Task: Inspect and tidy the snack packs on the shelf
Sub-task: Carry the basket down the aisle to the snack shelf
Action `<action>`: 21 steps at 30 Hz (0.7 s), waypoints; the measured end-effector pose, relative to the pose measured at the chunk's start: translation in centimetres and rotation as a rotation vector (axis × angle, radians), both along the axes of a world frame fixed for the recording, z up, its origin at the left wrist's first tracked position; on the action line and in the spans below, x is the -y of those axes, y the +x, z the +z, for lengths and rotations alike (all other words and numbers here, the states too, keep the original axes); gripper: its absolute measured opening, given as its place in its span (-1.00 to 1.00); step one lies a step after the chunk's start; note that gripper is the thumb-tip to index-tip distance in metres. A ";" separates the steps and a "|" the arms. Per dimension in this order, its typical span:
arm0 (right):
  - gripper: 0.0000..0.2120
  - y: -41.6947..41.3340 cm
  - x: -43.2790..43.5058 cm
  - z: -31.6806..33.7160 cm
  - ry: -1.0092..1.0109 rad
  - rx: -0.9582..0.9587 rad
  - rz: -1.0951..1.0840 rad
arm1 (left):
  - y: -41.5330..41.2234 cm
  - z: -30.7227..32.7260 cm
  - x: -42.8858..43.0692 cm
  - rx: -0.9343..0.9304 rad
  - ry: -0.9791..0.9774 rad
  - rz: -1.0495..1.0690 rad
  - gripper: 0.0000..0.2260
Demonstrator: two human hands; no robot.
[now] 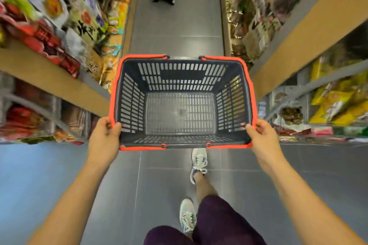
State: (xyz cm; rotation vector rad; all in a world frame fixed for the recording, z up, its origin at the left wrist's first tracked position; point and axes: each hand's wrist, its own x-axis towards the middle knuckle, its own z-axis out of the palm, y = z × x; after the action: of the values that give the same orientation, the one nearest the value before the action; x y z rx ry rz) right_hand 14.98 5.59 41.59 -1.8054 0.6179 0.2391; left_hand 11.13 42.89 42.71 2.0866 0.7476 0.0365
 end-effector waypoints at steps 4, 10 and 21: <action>-0.95 8.3 -1.4 1.7 0.017 0.021 0.011 | 8.5 2.1 -1.4 0.038 -0.089 0.035 -0.91; -0.92 21.5 -3.3 3.8 -0.062 0.085 0.031 | 21.8 4.2 -3.4 0.030 -0.097 0.008 -0.82; -0.90 45.2 -11.1 5.0 0.023 0.063 -0.102 | 47.6 4.8 -11.3 -0.007 -0.224 0.004 -0.74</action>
State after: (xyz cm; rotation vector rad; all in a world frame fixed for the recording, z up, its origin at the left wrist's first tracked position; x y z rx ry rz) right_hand 60.14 16.73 46.63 -1.7475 0.6585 0.1194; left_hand 58.69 54.14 47.52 1.8729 0.7257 -0.0510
